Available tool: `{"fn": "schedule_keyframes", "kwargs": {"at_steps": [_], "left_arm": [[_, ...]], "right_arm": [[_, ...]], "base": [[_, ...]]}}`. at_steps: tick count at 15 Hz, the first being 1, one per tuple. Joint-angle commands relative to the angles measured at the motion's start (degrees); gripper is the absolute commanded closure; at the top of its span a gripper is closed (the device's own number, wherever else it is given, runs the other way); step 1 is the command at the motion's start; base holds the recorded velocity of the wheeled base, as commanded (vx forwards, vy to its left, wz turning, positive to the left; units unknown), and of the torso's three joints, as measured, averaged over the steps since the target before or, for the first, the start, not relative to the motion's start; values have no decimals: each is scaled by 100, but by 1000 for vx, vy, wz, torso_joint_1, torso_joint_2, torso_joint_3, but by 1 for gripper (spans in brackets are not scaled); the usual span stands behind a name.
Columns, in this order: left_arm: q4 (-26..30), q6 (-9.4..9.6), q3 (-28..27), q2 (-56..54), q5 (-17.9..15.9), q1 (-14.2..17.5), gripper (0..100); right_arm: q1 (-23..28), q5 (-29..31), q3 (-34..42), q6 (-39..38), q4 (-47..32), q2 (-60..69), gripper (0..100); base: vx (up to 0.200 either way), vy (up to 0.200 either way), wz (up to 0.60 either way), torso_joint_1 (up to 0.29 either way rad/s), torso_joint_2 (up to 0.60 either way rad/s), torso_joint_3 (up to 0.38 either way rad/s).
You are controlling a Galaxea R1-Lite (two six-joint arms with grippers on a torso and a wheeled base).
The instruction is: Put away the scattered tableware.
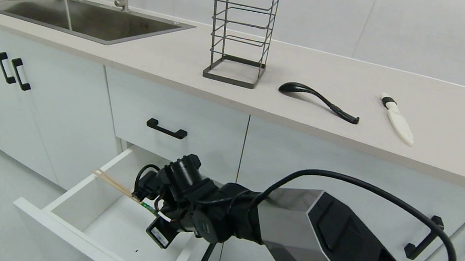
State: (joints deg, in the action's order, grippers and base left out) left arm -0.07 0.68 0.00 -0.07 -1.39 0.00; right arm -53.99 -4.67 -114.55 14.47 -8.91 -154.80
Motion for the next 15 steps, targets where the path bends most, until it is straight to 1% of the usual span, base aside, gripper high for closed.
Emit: {"fn": "schedule_keyframes", "kwargs": {"at_steps": [1,2,6,13,14,15], "left_arm": [[-1,2,0,7,-2,0,0],[-1,2,0,7,-2,0,0],[-1,2,0,7,-2,0,0],[-1,2,0,7,7,0,0],[-1,2,0,7,-2,0,0],[-1,2,0,7,7,0,0]], "right_arm": [[12,-16,-4,-6,250,-209,100],[20,1,-4,3,417,-288,100],[38,177,-4,21,584,-534,100],[-76,186,-4,91,619,-622,100],[-76,194,-4,82,627,-587,0],[-76,194,-4,82,627,-552,0]], "base": [[0,0,0,0,0,0],[0,0,0,0,0,0],[0,0,0,0,0,0],[0,0,0,0,0,0],[0,0,0,0,0,0],[0,0,0,0,0,0]]}}
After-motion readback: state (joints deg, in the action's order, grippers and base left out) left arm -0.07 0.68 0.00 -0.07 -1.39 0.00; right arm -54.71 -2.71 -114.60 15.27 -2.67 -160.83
